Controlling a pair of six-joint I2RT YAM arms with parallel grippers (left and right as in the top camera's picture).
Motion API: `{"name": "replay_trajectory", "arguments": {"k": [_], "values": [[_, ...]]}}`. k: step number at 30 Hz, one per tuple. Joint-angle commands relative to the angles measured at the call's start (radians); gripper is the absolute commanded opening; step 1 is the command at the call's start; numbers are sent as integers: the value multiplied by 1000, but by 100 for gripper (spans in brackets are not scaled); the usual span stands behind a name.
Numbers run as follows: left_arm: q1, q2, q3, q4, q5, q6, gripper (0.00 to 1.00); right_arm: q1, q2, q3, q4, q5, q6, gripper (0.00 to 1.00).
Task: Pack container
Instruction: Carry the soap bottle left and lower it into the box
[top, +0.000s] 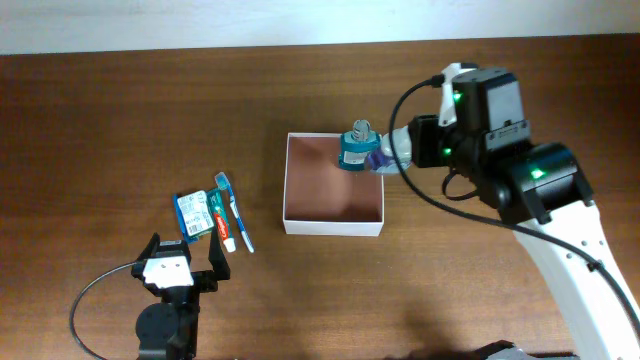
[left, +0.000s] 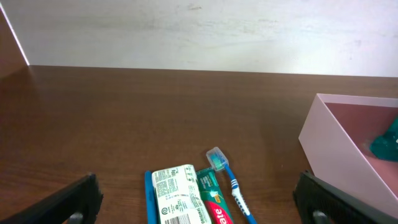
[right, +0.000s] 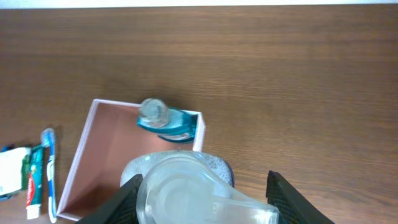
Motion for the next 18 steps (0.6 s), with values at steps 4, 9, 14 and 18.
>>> {"name": "replay_trajectory", "arguments": {"k": [4, 9, 14, 18], "values": [[5, -7, -5, 0, 11, 16, 99, 109, 72, 37, 31, 2, 25, 51], [5, -7, -5, 0, 11, 16, 99, 149, 146, 37, 40, 76, 25, 51], [5, -7, -5, 0, 11, 16, 99, 163, 195, 37, 56, 111, 24, 51], [5, -7, -5, 0, 11, 16, 99, 168, 228, 37, 69, 111, 23, 51]]}}
